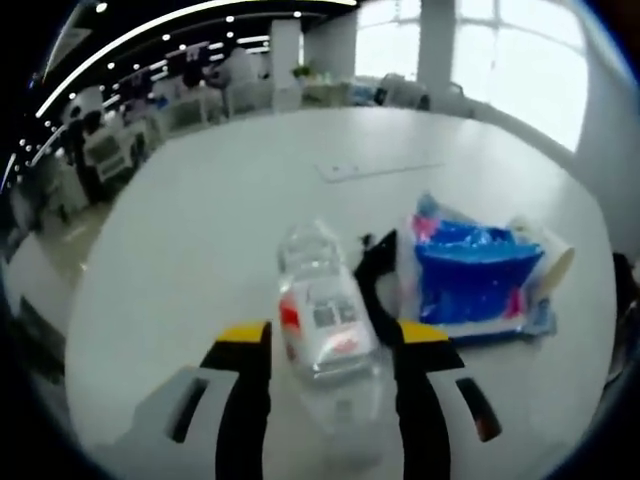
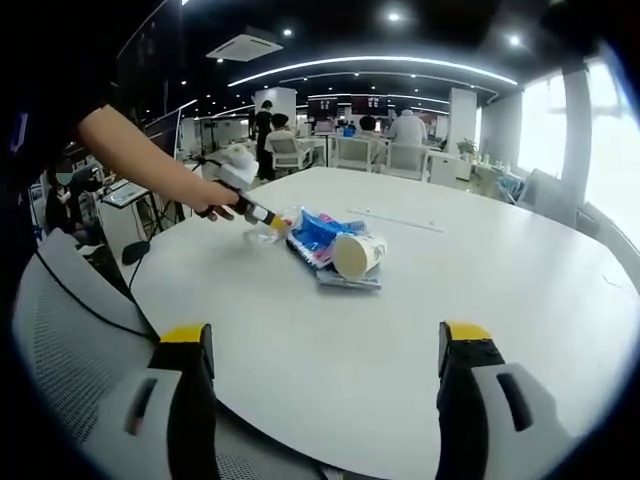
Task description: Arrange the tabletop items into an orderly group along one side of the table until the central work area is clear of visible clutter.
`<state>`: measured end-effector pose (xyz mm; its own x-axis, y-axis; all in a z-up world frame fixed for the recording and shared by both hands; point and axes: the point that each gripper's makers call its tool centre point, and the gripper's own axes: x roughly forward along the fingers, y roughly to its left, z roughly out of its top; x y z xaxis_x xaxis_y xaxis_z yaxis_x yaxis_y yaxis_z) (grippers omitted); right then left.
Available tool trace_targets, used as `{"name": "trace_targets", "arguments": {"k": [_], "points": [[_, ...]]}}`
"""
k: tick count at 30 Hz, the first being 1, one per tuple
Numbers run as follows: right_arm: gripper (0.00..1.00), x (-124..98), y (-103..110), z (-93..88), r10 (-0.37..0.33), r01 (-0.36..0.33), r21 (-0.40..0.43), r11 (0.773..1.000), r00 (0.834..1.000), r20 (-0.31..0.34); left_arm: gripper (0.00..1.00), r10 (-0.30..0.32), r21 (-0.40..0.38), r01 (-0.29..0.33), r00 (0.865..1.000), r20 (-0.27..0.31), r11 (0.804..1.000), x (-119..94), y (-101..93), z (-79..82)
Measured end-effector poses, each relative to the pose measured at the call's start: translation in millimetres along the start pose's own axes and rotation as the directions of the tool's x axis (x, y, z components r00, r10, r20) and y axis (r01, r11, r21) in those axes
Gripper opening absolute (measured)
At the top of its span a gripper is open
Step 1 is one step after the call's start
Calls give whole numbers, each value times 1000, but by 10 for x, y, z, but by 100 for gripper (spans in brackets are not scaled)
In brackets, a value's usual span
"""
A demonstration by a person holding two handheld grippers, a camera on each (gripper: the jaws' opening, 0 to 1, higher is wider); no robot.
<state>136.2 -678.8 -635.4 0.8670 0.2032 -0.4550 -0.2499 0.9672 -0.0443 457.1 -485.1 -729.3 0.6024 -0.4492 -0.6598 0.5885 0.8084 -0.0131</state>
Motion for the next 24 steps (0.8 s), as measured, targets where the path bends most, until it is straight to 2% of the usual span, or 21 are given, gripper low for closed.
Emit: {"name": "trace_targets", "arguments": {"k": [4, 14, 19, 24], "points": [[93, 1, 11, -7, 4, -4, -4, 1000, 1000, -5, 44, 5, 8, -5, 1000, -25, 1000, 37, 2, -51], [93, -4, 14, -19, 2, -2, -9, 1000, 1000, -13, 38, 17, -2, -17, 999, -27, 1000, 41, 31, -66], [93, -7, 12, -9, 2, -2, -10, 1000, 1000, -10, 37, 26, 24, -25, 999, -41, 999, 5, 39, -88], [93, -9, 12, 5, 1, -1, -10, 1000, 1000, -3, 35, 26, 84, -21, 998, -60, 996, -54, 63, -131]]}}
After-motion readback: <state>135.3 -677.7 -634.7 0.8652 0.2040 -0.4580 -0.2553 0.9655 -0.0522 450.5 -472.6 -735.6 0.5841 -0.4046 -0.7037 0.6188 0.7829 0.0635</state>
